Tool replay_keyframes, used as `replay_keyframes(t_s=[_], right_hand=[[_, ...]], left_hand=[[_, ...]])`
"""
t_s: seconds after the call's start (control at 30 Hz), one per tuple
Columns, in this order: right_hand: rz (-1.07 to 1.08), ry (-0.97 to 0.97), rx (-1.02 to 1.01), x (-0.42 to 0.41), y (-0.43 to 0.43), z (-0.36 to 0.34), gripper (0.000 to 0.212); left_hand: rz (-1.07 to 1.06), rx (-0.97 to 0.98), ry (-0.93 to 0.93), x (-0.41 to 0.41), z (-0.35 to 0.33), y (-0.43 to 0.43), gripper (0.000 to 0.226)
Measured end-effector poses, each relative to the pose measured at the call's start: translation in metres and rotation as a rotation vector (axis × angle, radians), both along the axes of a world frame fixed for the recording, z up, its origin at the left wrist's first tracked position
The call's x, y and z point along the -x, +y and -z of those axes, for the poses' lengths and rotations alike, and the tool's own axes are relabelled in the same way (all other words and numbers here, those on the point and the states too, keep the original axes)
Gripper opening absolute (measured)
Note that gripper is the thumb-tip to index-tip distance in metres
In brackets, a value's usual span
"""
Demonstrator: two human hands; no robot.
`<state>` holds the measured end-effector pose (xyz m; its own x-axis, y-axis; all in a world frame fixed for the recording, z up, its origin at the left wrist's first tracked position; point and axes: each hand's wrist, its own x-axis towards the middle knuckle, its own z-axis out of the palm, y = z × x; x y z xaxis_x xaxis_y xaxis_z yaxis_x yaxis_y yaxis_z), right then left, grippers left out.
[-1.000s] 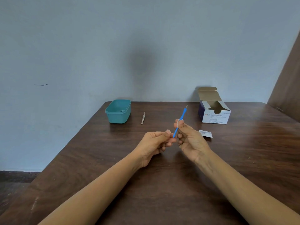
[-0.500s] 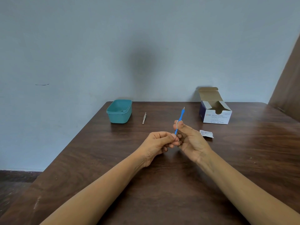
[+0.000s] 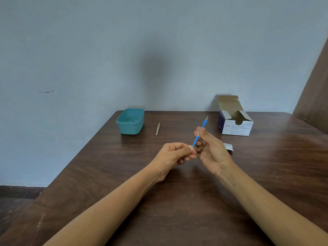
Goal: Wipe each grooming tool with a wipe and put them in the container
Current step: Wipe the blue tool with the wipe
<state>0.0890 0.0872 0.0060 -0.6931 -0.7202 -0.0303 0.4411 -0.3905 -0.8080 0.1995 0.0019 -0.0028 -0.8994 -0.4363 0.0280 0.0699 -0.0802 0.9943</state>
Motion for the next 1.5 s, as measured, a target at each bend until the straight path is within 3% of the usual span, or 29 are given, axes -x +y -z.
replay_keyframes(t_s=[0.27,0.47,0.67,0.83,0.97,1.23,1.5], right_hand=[[0.094,-0.038,-0.07,0.004,0.002,0.0,0.006],[0.173,-0.029,-0.079,0.008,0.003,-0.003,0.008],[0.283,0.004,-0.178,0.013,0.004,0.0,0.008],[0.367,0.058,-0.229,0.018,0.003,0.005,0.018],[0.426,0.081,-0.207,0.024,0.005,0.005,0.015],[0.506,0.128,-0.106,0.058,0.018,0.008,0.008],[0.41,0.236,-0.159,0.042,0.005,0.021,0.007]], left_hand=[[-0.033,0.142,-0.008,0.001,0.006,-0.002,0.013],[-0.134,0.392,0.036,0.002,0.011,-0.003,0.014],[-0.262,0.799,-0.01,0.0,0.01,-0.002,0.016],[-0.282,0.949,-0.054,0.0,0.011,-0.001,0.014],[-0.288,1.047,-0.12,0.0,0.009,-0.003,0.016],[-0.233,0.939,-0.165,-0.005,0.008,-0.007,0.015],[-0.411,0.695,-0.102,-0.02,-0.016,-0.034,0.014]])
